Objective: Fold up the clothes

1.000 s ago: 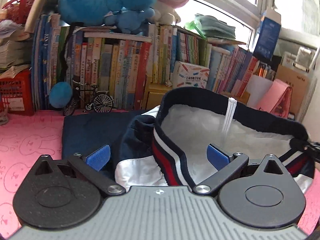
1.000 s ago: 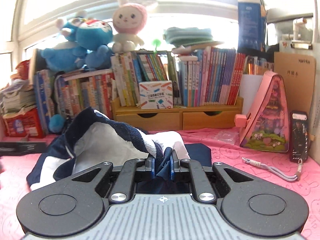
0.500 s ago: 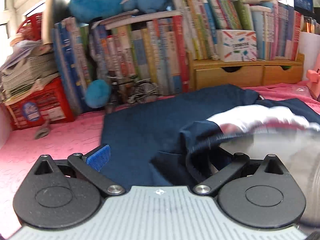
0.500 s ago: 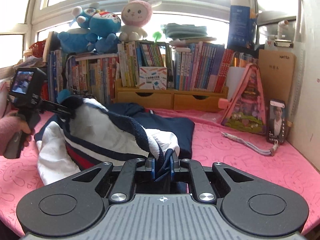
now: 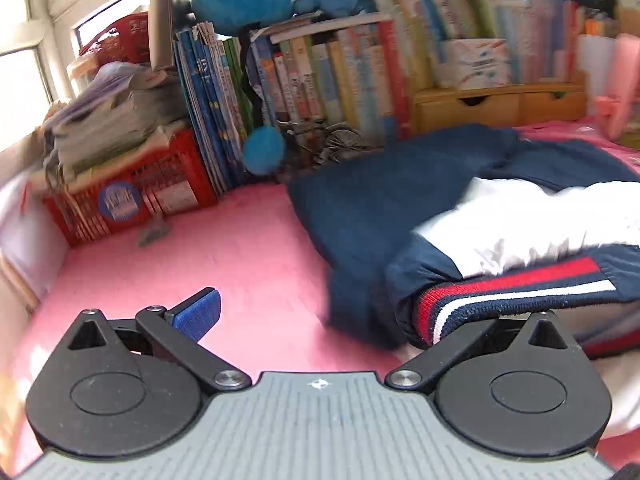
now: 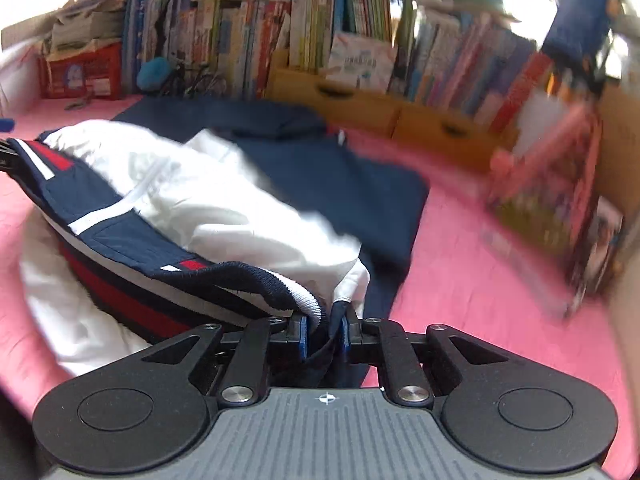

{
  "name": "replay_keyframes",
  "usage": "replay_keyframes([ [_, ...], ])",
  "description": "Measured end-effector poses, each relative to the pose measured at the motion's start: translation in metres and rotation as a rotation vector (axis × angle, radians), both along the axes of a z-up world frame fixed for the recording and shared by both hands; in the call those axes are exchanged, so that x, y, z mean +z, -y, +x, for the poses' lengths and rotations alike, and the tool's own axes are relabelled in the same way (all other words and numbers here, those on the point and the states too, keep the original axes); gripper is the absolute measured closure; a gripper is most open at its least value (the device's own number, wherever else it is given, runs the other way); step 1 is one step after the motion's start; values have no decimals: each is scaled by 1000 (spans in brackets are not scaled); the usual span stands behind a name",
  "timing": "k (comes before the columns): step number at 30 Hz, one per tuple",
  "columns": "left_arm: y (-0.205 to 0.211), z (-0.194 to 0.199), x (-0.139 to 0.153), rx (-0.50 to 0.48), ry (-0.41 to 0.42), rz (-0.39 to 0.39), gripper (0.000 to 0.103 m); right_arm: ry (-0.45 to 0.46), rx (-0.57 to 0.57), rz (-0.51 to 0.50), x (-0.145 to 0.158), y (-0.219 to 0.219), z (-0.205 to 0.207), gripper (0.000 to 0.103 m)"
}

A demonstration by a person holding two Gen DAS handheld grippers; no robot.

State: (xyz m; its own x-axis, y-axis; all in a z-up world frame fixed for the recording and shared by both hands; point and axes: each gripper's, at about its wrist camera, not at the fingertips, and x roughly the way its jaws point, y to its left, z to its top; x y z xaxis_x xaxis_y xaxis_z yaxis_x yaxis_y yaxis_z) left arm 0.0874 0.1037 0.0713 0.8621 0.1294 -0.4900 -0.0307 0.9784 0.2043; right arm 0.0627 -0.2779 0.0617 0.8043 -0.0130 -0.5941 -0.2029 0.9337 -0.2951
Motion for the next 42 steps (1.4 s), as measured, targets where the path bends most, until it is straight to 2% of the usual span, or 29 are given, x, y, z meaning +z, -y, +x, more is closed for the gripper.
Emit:
replay_keyframes([
  [1,-3,12,40,25,90,-25,5,205,-23,-86,33,-11,23,87],
  [2,-6,25,80,50,180,-49,5,460,-51,-177,67,-27,32,87],
  [3,-8,32,119,76,281,-73,5,713,-89,-216,102,-41,30,86],
  [4,-11,16,158,101,436,-93,1,889,-121,-170,132,-46,19,86],
  [5,-14,0,192,120,580,-109,0,996,-141,-93,155,-46,6,86],
  [6,-18,-17,211,114,673,-109,0,1084,-156,-22,174,-45,-7,85],
  [7,-22,-31,224,107,743,-106,0,1089,-145,7,178,-41,-15,80],
  [8,-24,-35,215,94,700,-93,0,1095,-133,36,181,-36,-23,71],
  [9,-27,-39,206,80,658,-80,0,1088,-122,61,181,-32,-31,69],
  [12,-34,-50,174,42,523,-41,0,889,-91,61,130,-29,-40,67],
  [15,-34,-51,79,19,268,-6,0,691,-60,62,79,-26,-50,67],
  [17,-32,-52,16,19,101,-35,0,559,-39,62,44,-24,-56,65],
  [22,-33,-77,-64,60,-142,-91,0,228,11,61,-41,-18,-72,63],
  [25,-32,-87,-64,65,-128,-60,0,40,38,62,-90,-15,-82,57],
  [30,-37,-90,-73,77,-148,-79,0,10,15,125,-92,-9,-97,52],
  [36,-38,-91,-87,90,-185,-100,0,15,10,107,-89,-5,-95,48],
  [42,-38,-104,-88,82,-194,-106,0,23,14,94,-89,-4,-105,44],
])
